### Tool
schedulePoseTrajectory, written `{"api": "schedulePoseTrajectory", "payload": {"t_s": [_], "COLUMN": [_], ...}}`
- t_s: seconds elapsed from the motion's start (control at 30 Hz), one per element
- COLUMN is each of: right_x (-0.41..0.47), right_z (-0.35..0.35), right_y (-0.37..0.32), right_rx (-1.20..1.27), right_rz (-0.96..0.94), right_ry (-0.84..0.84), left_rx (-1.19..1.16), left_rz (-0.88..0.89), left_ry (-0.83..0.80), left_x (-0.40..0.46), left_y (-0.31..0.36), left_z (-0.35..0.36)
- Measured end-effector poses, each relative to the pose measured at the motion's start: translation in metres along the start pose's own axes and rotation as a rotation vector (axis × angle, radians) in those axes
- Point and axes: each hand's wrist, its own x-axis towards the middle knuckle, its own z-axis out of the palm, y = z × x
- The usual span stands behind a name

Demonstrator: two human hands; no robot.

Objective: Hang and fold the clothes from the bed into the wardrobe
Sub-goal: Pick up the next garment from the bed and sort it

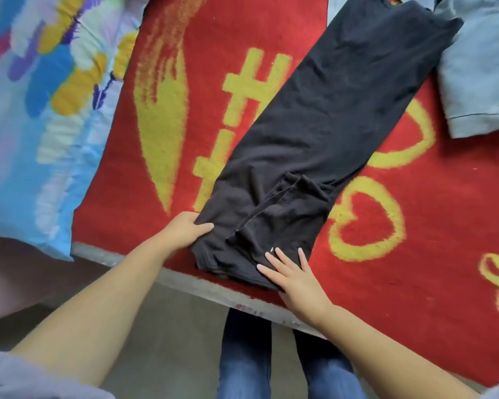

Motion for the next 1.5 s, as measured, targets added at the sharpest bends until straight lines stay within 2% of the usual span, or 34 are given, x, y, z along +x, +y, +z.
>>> {"api": "schedulePoseTrajectory", "payload": {"t_s": [0.07,0.17,0.23,0.33,0.4,0.47,0.53,0.6,0.63,0.67,0.73,0.77,0.8,0.83,0.87,0.97,1.13,1.17,1.23,1.33,1.4,1.43,1.5], "right_x": [-0.009,-0.017,-0.015,0.001,0.02,0.042,0.058,0.065,0.065,0.062,0.057,0.055,0.055,0.056,0.058,0.068,0.066,0.058,0.039,0.003,-0.016,-0.022,-0.026], "right_z": [-0.006,-0.042,-0.077,-0.118,-0.131,-0.13,-0.124,-0.122,-0.123,-0.122,-0.11,-0.097,-0.082,-0.07,-0.062,-0.066,-0.104,-0.116,-0.135,-0.159,-0.173,-0.176,-0.174], "right_y": [-0.002,0.002,0.012,0.05,0.085,0.121,0.143,0.141,0.132,0.118,0.083,0.064,0.05,0.043,0.041,0.067,0.078,0.076,0.079,0.084,0.092,0.101,0.124], "right_rx": [0.166,0.629,0.891,1.075,1.167,1.211,1.156,0.918,0.754,0.6,0.324,0.185,0.08,0.022,-0.007,-0.054,-0.054,0.002,0.179,0.541,0.805,0.933,1.166], "right_rz": [-0.035,0.065,0.231,0.479,0.622,0.785,0.934,1.029,1.009,0.935,0.717,0.631,0.575,0.558,0.59,0.694,0.606,0.579,0.492,0.317,0.296,0.329,0.453], "right_ry": [0.017,0.006,0.242,0.628,0.764,0.825,0.824,0.831,0.874,0.895,0.803,0.67,0.514,0.364,0.268,0.18,-0.055,-0.106,-0.247,-0.461,-0.551,-0.523,-0.346], "left_rx": [-0.124,-0.424,-0.632,-0.995,-1.171,-1.237,-1.067,-0.58,-0.248,0.071,0.703,0.979,1.176,1.277,1.305,1.32,1.541,1.548,1.53,1.385,1.19,1.051,0.755], "left_rz": [-0.076,-0.182,-0.226,-0.237,-0.18,-0.105,-0.026,0.171,0.385,0.661,1.103,1.189,1.182,1.132,1.074,0.965,0.732,0.691,0.588,0.46,0.353,0.295,0.217], "left_ry": [-0.139,-0.251,-0.226,-0.179,-0.133,-0.111,-0.011,0.272,0.406,0.447,0.294,0.187,0.111,0.088,0.128,0.212,0.027,-0.047,-0.294,-0.689,-0.82,-0.858,-0.862], "left_x": [-0.014,-0.027,-0.022,0.007,0.031,0.051,0.068,0.077,0.077,0.075,0.073,0.074,0.08,0.086,0.09,0.097,0.077,0.067,0.04,0.001,-0.005,-0.003,0.008], "left_y": [0.008,0.036,0.073,0.14,0.182,0.209,0.218,0.205,0.19,0.172,0.131,0.112,0.096,0.088,0.085,0.102,0.141,0.147,0.162,0.191,0.207,0.212,0.218], "left_z": [-0.022,-0.049,-0.057,-0.052,-0.039,-0.023,-0.007,0.004,0.008,0.012,0.016,0.016,0.015,0.013,0.01,0.006,0.009,0.011,0.012,0.001,-0.016,-0.026,-0.043]}}
